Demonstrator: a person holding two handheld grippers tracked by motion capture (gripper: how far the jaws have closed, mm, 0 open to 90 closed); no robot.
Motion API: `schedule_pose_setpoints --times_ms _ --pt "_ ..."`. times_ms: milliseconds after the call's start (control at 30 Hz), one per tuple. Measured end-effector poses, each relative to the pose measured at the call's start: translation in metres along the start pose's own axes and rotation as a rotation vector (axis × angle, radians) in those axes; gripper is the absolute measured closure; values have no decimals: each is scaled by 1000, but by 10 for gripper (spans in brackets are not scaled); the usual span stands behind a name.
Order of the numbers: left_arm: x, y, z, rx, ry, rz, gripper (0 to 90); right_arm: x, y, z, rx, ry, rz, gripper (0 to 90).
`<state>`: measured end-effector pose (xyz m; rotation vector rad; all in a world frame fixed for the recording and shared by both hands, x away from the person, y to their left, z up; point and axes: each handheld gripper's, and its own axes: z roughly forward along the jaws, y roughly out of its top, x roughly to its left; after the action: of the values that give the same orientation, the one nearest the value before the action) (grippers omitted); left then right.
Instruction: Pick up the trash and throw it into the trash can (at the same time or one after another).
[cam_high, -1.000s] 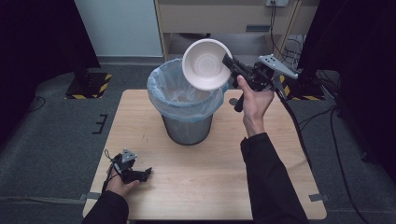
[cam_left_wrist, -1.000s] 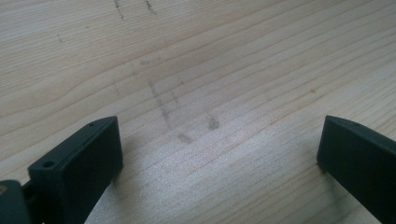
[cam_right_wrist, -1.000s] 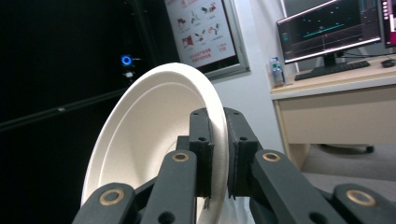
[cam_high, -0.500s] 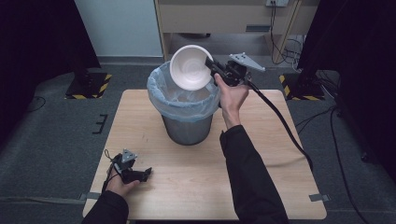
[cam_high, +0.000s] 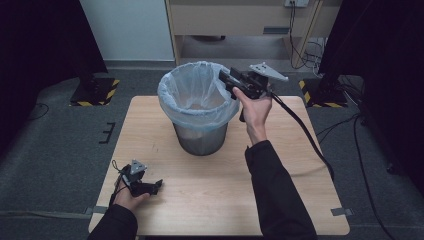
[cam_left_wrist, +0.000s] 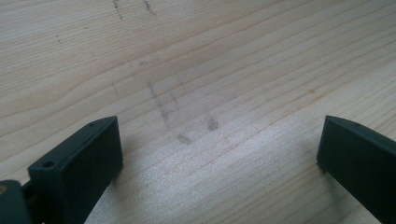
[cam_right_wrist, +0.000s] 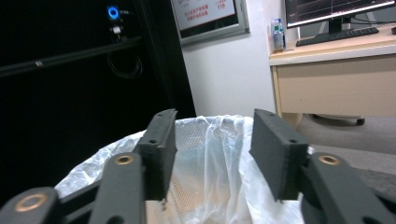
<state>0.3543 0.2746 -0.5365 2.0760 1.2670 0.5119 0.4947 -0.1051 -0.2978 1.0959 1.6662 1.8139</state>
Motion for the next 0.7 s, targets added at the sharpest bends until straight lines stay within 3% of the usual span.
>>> schedule_pose_setpoints --times_ms 200,233,400,500,633,667,700 --pt "0 0 0 1 0 2 0 -15 -11 -32 -4 -9 -9 382" --pt "0 0 0 2 0 3 0 -22 -18 -43 -3 -7 -1 355" --pt "0 0 0 2 0 3 0 -37 -41 -62 18 -25 25 335" --pt "0 0 0 2 0 3 0 -49 -67 -76 72 -32 38 321" --pt "0 0 0 2 0 3 0 -54 -93 -89 167 -28 6 300" --pt "0 0 0 2 0 3 0 -54 -93 -89 167 -28 6 300" --pt "0 0 0 2 0 3 0 -55 -103 -93 225 -22 -1 290"
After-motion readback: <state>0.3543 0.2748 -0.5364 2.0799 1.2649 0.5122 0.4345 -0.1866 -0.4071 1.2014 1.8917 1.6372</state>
